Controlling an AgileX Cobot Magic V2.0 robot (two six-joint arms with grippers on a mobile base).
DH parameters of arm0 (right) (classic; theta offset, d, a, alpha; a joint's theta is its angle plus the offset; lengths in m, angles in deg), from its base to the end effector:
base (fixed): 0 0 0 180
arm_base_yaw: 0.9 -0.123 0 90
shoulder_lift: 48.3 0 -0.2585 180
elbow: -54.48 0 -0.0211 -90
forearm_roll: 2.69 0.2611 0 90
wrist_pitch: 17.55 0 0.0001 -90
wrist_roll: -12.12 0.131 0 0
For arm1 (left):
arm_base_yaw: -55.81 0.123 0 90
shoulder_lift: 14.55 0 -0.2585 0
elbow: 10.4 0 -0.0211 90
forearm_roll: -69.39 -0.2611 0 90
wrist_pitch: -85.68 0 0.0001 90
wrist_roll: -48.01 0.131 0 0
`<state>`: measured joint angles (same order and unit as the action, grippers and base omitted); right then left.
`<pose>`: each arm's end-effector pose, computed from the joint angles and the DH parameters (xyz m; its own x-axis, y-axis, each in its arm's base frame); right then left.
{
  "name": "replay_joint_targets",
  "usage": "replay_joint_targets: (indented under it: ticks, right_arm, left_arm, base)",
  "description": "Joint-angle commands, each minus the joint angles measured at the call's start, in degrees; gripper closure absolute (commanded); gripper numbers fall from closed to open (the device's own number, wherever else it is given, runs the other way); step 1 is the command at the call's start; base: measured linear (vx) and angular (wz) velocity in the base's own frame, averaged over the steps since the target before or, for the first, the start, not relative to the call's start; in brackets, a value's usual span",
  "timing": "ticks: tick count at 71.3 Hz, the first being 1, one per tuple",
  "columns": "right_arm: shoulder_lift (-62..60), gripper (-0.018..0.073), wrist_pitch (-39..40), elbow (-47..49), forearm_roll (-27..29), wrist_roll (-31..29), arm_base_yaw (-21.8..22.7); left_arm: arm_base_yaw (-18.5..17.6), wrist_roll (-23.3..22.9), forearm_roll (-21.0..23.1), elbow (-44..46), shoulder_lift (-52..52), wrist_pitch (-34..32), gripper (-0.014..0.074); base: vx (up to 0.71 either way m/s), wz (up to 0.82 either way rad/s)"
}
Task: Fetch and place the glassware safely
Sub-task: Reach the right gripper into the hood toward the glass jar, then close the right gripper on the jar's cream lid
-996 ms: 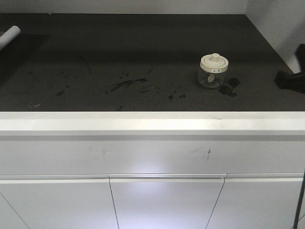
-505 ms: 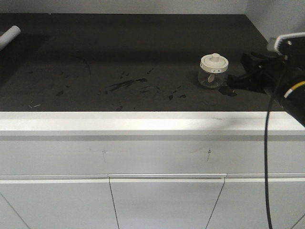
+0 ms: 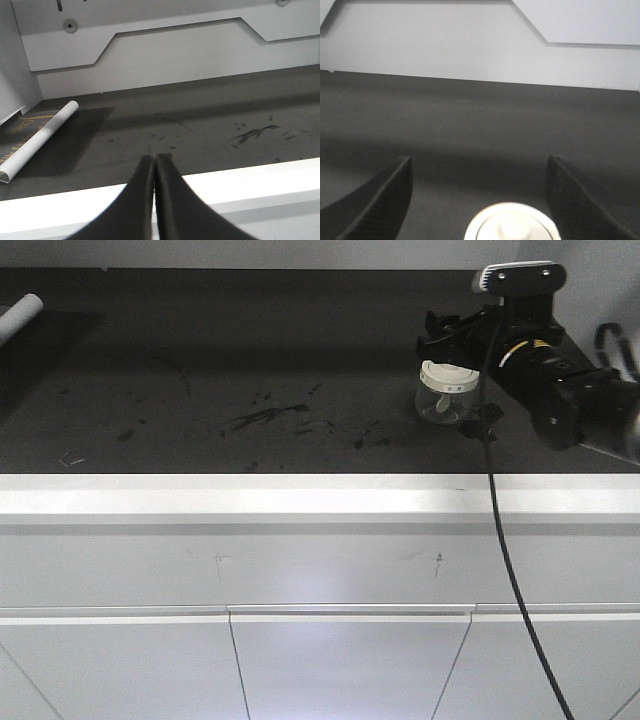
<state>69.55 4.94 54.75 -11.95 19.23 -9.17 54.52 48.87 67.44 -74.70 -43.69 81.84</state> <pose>0.4859 0.0788 0.2371 -0.0871 -0.0383 -0.9955 -0.2065 0.9783 -0.0196 0.1671 -0.0041 0.2551 0.0081 0.0488 -0.9988 0.0244 0.9985 0.0490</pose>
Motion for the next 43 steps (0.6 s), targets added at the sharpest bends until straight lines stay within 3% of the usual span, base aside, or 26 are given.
replay_joint_targets:
  ticks: [1, 18, 34, 43]
  right_arm:
    - [1.33, 0.0026, 3.8, 5.99, -0.31, -0.92, 0.04]
    - [8.35, 0.0045, 8.28, 10.24, 0.13, -2.73, 0.04]
    - [10.68, 0.0061, 13.23, 10.24, 6.05, -3.73, 0.86]
    - [10.68, 0.0061, 12.95, 10.24, 6.01, -3.61, 2.49]
  left_arm:
    - [-0.2, -0.51, 0.61, 1.73, -0.29, -4.25, 0.0603]
    - [-0.2, -0.51, 0.57, 1.73, -0.29, -3.84, 0.0603]
    - [-0.2, -0.4, 0.57, 1.73, -0.29, -2.34, 0.0603]
    - [-0.2, -0.4, 0.57, 1.73, -0.29, -2.34, 0.0603]
  base:
    - [0.0, 0.0]
    - [0.0, 0.0]
    - [0.0, 0.0]
    - [0.0, 0.0]
